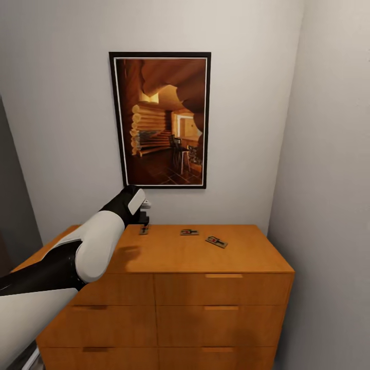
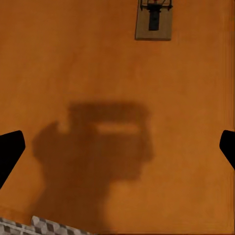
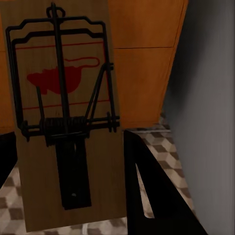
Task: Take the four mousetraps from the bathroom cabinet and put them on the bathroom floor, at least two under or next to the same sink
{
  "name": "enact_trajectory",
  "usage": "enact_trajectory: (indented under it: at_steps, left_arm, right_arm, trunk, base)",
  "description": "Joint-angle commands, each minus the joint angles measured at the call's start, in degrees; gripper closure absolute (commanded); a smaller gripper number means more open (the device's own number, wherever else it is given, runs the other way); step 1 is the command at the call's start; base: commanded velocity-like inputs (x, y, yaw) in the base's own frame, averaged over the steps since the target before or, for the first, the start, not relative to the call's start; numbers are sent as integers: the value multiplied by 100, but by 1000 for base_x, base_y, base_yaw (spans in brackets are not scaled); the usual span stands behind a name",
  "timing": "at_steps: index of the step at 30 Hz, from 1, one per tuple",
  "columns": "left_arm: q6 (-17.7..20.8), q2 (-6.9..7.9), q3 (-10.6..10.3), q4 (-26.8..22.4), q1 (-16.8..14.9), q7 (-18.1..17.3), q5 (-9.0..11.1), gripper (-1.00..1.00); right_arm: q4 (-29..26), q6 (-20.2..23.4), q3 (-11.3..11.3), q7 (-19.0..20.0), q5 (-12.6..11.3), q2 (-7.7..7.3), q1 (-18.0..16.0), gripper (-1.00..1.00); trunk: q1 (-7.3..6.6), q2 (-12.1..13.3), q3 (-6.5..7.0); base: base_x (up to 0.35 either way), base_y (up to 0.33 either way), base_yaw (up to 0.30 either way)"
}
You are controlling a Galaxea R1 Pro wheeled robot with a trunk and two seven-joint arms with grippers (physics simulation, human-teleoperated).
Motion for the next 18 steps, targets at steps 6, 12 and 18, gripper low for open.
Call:
enact_trajectory:
  at_steps: [6, 12, 18]
  left_arm:
    - [17, -2, 30, -1, -3, 25, 3, -100]
    - [17, -2, 30, 0, -3, 27, 0, -100]
    - [17, -2, 30, 5, -3, 29, 0, -100]
  right_arm:
    - [-10, -3, 17, 68, -81, -3, 2, 100]
    - [-10, -3, 17, 73, -81, -3, 2, 100]
    - [-10, -3, 18, 76, -81, -3, 2, 100]
  trunk:
    - [0, -4, -6]
    - [0, -4, -6]
    - [0, -4, -6]
  base:
    - [0, -30, 0]
    - [0, -3, 0]
    - [0, 0, 0]
